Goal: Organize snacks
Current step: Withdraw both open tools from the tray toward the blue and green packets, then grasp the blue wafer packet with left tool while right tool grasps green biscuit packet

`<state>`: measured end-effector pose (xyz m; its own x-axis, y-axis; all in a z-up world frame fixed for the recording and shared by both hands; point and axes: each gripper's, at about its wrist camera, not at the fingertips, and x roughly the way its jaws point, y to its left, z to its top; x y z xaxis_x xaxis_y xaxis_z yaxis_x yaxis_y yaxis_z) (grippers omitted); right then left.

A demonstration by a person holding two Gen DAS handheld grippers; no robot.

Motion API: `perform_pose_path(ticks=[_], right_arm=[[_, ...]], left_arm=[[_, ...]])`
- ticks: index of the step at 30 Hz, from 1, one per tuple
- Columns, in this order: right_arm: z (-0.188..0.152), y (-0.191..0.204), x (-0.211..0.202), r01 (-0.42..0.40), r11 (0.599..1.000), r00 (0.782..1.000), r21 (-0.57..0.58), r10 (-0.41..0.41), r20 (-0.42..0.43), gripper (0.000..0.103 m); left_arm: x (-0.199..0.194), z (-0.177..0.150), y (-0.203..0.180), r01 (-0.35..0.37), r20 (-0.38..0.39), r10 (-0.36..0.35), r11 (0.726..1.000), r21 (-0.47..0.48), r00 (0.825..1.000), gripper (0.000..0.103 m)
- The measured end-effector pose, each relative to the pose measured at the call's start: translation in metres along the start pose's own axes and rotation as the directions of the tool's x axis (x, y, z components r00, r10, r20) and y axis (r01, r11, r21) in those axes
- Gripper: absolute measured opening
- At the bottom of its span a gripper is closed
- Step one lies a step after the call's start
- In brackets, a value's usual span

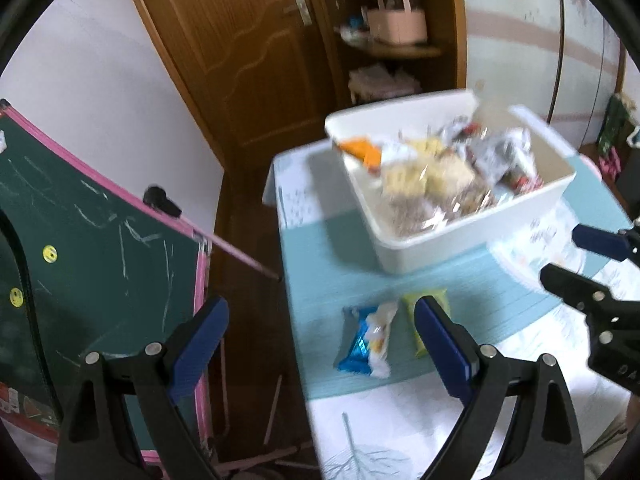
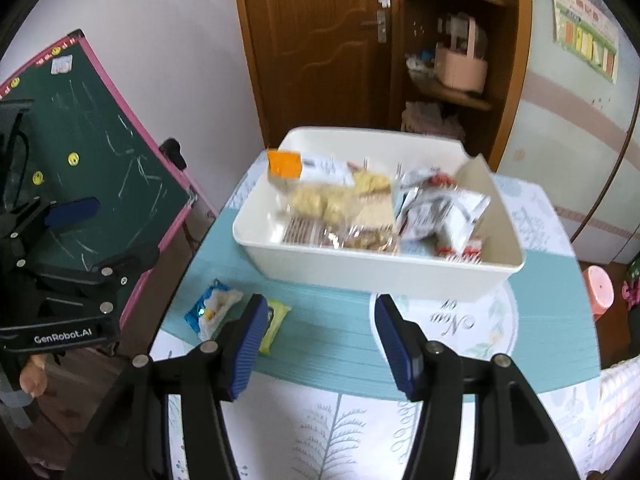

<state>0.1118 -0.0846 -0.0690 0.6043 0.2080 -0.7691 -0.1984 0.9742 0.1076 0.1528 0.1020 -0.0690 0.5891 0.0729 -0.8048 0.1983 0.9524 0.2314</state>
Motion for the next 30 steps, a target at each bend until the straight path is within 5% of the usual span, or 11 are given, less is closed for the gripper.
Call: perform_pose_path(ticks=[16, 30], right_arm=[[-0.032, 0.015, 0.089, -0.134, 0.987, 0.976, 0.087, 0.147, -0.158, 0.056], [-0.028, 0.061, 0.144, -0.09, 0.996, 0.964, -0.03, 0.079, -0.253, 0.056]], left_arm=[[0.081, -0.048, 0.016, 0.089, -0.213, -0.083, 0.996, 0.016, 0.974, 0.093], [0.093, -0.059, 0.013, 0.124, -0.247, -0.113, 0.992, 0.029, 0.962, 0.093]])
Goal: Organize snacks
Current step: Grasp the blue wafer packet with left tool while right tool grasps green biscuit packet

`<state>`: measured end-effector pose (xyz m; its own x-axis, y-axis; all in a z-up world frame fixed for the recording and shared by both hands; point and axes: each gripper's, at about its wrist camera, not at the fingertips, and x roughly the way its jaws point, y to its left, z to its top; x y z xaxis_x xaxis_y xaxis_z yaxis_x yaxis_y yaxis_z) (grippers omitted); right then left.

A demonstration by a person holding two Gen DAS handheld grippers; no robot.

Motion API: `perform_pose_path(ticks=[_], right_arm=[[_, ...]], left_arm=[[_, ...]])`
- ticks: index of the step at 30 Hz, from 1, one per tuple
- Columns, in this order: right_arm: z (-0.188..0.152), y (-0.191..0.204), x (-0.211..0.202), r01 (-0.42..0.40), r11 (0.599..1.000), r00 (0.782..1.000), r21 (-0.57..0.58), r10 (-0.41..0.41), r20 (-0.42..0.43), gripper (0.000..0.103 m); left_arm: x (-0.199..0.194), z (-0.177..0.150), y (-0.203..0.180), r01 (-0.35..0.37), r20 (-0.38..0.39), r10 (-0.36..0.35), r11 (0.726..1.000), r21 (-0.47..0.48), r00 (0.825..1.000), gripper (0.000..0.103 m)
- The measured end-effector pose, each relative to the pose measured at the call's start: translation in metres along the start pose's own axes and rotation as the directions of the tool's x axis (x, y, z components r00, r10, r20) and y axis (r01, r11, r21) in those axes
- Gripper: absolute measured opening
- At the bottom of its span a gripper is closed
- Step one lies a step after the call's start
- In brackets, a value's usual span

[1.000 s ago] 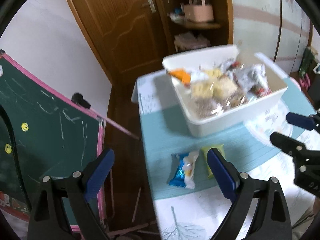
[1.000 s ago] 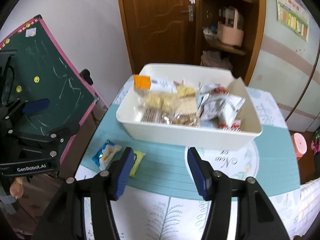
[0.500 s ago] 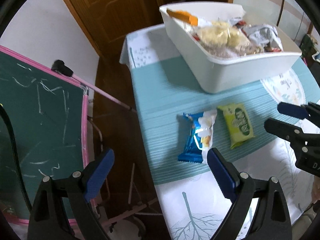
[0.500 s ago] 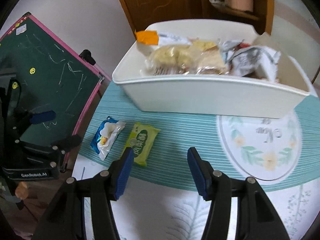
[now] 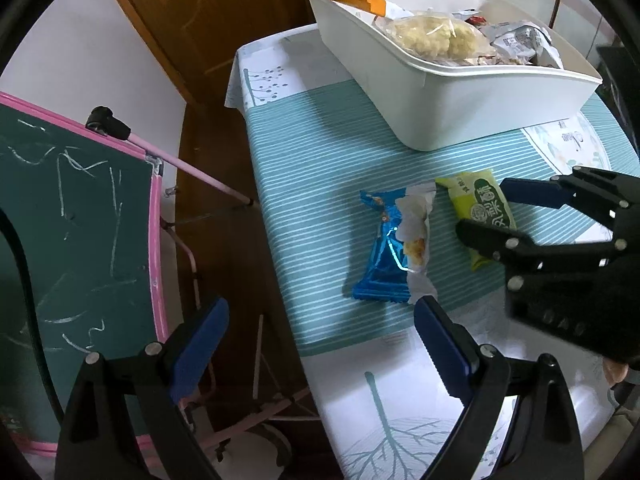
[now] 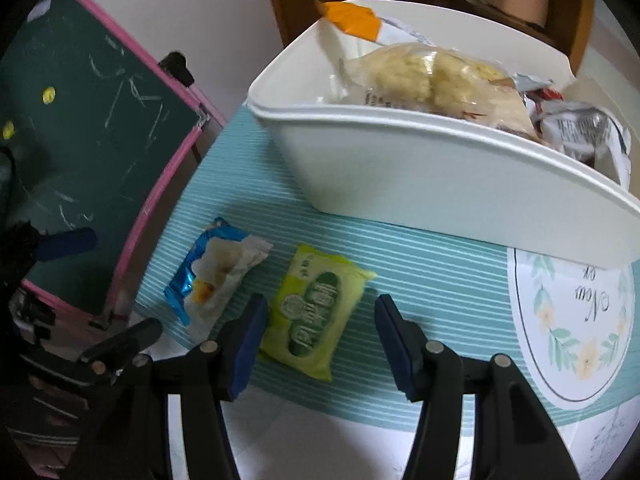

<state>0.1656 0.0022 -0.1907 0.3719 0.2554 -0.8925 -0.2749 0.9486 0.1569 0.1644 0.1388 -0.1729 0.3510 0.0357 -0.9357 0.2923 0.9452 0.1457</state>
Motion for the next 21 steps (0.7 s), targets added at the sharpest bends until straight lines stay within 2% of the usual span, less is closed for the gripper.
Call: perform_pose_path(ticks=[2, 3, 4, 6, 12, 14, 16, 17, 18, 19, 20, 21], right_arm=[[-0.002, 0.002, 0.002, 0.011, 1.0, 1.0, -0.025, -0.011, -0.001, 0.054], [-0.003, 0.002, 0.002, 0.02, 0.999, 1.0, -0.041, -0.019, 0.005, 0.047], [-0.005, 0.003, 0.001, 0.039, 0.997, 0.999, -0.06, -0.039, 0.009, 0.036], [-0.007, -0.002, 0.0, 0.056, 0.996, 0.998, -0.072, -0.055, 0.005, 0.037], [-0.018, -0.04, -0.015, -0.019, 1.0, 1.0, 0.018, 0.019, 0.0, 0.036], [-0.023, -0.054, -0.019, -0.047, 0.997, 0.999, 0.056, 0.047, 0.002, 0.036], [-0.028, -0.065, -0.023, -0.056, 0.995, 0.998, 0.088, 0.056, 0.004, 0.036], [-0.03, -0.069, -0.023, -0.06, 0.993, 0.998, 0.099, 0.06, 0.005, 0.036], [-0.032, -0.074, -0.025, -0.066, 0.992, 0.998, 0.112, 0.065, 0.008, 0.036], [-0.035, -0.078, -0.027, -0.071, 0.99, 0.997, 0.125, 0.07, 0.011, 0.036], [-0.036, -0.08, -0.028, -0.074, 0.988, 0.997, 0.133, 0.073, 0.012, 0.036], [-0.038, -0.084, -0.029, -0.08, 0.986, 0.997, 0.145, 0.078, 0.015, 0.036]], left_arm=[[0.001, 0.002, -0.002, 0.006, 0.001, -0.006, 1.0, 0.0, 1.0, 0.093], [0.003, 0.004, -0.004, 0.009, 0.002, -0.009, 1.0, -0.001, 1.0, 0.093], [0.004, 0.006, -0.005, 0.013, 0.002, -0.013, 1.0, -0.003, 1.0, 0.093], [0.008, 0.01, -0.008, 0.025, 0.001, -0.025, 1.0, -0.008, 1.0, 0.093], [0.026, 0.026, -0.019, 0.055, -0.018, -0.056, 0.998, -0.036, 0.998, 0.093], [0.034, 0.03, -0.021, 0.07, -0.035, -0.072, 0.996, -0.052, 0.997, 0.09], [0.041, 0.033, -0.023, 0.09, -0.057, -0.094, 0.993, -0.074, 0.994, 0.074], [0.041, 0.035, -0.022, 0.113, -0.05, -0.118, 0.989, -0.095, 0.992, 0.069], [0.041, 0.036, -0.02, 0.129, -0.045, -0.135, 0.985, -0.115, 0.99, 0.059], [0.04, 0.036, -0.02, 0.118, -0.039, -0.123, 0.985, -0.122, 0.992, 0.04], [0.038, 0.037, -0.019, 0.119, -0.031, -0.124, 0.984, -0.134, 0.992, 0.03], [0.038, 0.037, -0.018, 0.11, -0.034, -0.117, 0.982, -0.152, 0.993, 0.03]])
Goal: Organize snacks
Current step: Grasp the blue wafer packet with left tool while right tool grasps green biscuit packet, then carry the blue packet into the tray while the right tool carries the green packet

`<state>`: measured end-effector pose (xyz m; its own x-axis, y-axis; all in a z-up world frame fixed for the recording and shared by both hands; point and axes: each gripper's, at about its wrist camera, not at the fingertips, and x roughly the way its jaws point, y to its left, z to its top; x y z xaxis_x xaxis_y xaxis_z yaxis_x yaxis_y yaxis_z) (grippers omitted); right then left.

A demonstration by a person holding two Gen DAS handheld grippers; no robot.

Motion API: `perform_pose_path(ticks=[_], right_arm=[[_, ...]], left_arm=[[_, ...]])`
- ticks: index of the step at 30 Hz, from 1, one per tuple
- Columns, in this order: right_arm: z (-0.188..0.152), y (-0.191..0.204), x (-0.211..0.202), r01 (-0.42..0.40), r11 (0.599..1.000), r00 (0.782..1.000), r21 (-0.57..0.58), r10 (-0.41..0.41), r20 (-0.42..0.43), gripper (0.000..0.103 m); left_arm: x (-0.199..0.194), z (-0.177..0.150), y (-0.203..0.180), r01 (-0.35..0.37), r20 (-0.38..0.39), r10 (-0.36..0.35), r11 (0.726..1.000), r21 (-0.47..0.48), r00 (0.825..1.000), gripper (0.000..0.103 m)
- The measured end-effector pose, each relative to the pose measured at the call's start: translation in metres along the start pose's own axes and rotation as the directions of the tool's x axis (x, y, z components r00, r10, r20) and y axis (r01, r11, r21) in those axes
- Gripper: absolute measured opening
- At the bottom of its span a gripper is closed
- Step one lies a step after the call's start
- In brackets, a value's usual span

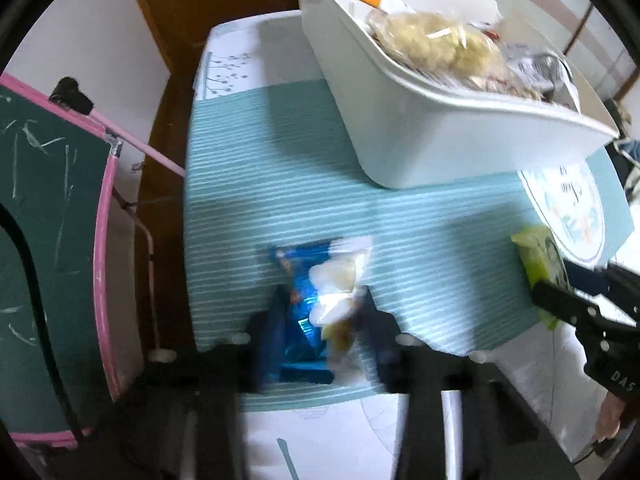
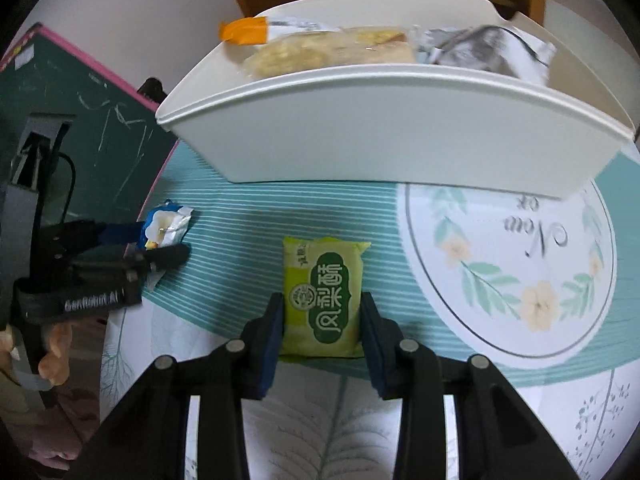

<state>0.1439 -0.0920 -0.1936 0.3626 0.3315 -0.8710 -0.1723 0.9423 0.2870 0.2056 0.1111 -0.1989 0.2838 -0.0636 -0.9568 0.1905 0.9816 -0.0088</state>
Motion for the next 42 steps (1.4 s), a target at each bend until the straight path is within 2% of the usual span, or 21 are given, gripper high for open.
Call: perform_pose_path(ticks=[3, 8, 17, 24, 32, 38, 42], right_arm=[[-0.004, -0.008, -0.004, -0.014, 1.0, 1.0, 0.027, 0.014, 0.004, 0.036], [-0.01, -0.017, -0.021, -0.049, 0.998, 0.998, 0.045, 0.047, 0.033, 0.036], [-0.017, -0.031, -0.068, -0.063, 0.997, 0.993, 0.049, 0.057, 0.105, 0.036], [-0.012, -0.031, -0.115, -0.046, 0.999, 0.979, 0.027, 0.04, 0.199, 0.036], [0.028, -0.031, -0.185, -0.017, 1.0, 0.937, -0.01, 0.019, 0.35, 0.036], [0.064, -0.026, -0.233, 0.045, 0.998, 0.884, -0.044, -0.019, 0.468, 0.036], [0.09, -0.023, -0.25, 0.089, 0.995, 0.857, -0.045, -0.053, 0.512, 0.037]], left_arm=[[-0.005, -0.002, 0.002, 0.011, 0.005, -0.01, 0.999, -0.04, 1.0, 0.029], [-0.031, -0.01, -0.01, 0.034, 0.051, -0.032, 0.999, -0.03, 0.998, 0.029], [-0.087, -0.01, -0.054, 0.089, 0.119, -0.095, 0.995, 0.053, 0.988, 0.029], [-0.138, 0.005, -0.093, 0.087, 0.2, -0.114, 0.986, 0.142, 0.973, 0.029], [-0.194, 0.043, -0.12, 0.012, 0.317, -0.072, 0.982, 0.188, 0.946, 0.029], [-0.231, 0.083, -0.125, -0.043, 0.406, -0.021, 0.988, 0.148, 0.913, 0.029], [-0.24, 0.106, -0.124, -0.035, 0.432, -0.012, 0.994, 0.103, 0.902, 0.029]])
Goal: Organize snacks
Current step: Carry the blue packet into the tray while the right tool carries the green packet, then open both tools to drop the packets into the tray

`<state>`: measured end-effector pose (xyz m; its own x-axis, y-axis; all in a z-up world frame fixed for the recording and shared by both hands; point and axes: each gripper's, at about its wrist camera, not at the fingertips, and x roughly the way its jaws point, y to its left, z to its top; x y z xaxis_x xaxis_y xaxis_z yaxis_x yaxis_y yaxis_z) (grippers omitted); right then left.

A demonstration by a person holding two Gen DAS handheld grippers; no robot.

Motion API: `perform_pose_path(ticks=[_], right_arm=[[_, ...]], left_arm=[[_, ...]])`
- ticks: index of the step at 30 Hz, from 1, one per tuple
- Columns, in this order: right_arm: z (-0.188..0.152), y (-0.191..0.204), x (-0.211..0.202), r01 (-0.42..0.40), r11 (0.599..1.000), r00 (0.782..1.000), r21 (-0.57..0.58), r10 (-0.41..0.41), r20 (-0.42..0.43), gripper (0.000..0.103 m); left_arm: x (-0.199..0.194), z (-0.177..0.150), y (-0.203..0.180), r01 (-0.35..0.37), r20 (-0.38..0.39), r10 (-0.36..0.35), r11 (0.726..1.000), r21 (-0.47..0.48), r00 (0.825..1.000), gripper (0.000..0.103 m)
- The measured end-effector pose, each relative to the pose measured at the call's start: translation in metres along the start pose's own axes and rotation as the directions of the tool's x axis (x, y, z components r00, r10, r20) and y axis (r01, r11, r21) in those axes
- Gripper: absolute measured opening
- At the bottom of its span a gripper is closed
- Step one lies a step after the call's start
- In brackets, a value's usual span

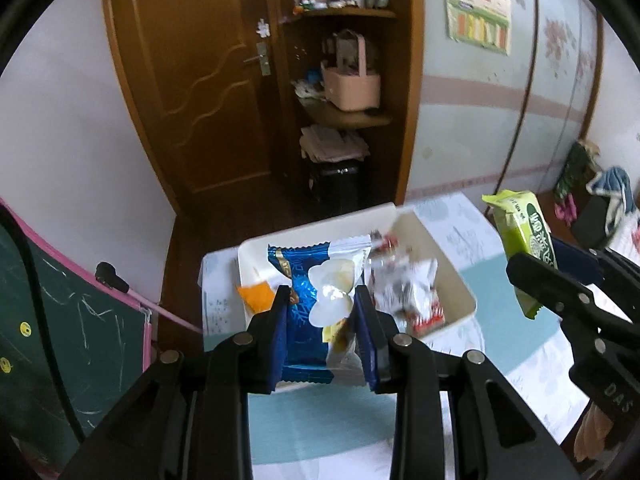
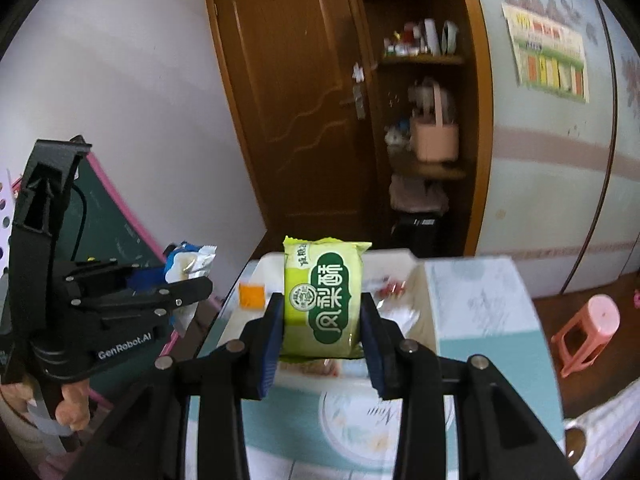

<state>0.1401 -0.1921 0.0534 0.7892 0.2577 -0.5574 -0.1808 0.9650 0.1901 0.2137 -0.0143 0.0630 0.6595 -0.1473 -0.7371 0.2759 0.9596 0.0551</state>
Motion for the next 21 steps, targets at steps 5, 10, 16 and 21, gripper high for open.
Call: perform_pose_path(ticks=[5, 10, 16, 21], right_arm=[[0.029, 0.004, 0.008, 0.023, 0.999, 0.999, -0.034, -0.022, 0.041, 0.037], [0.049, -0.002, 0.034, 0.057, 0.998, 0.997, -0.019, -0.056, 0.048, 0.037], [0.045, -0.027, 0.084, 0.063, 0.997, 0.996, 0.047, -0.06, -0.061, 0.049], [0.027, -0.042, 0.103, 0.058, 0.993, 0.991, 0.102, -0.045, -0.124, 0.051]], left_arm=[[0.017, 0.021, 0.006, -0.007, 0.01, 0.007, 0.998, -0.063, 1.0, 0.029], [0.051, 0.023, 0.01, -0.046, -0.013, 0.045, 0.994, -0.098, 0.999, 0.029], [0.084, 0.015, 0.01, -0.065, -0.018, 0.063, 0.992, -0.104, 0.998, 0.103], [0.1, 0.008, 0.0, -0.134, -0.016, 0.134, 0.99, -0.034, 0.991, 0.102]])
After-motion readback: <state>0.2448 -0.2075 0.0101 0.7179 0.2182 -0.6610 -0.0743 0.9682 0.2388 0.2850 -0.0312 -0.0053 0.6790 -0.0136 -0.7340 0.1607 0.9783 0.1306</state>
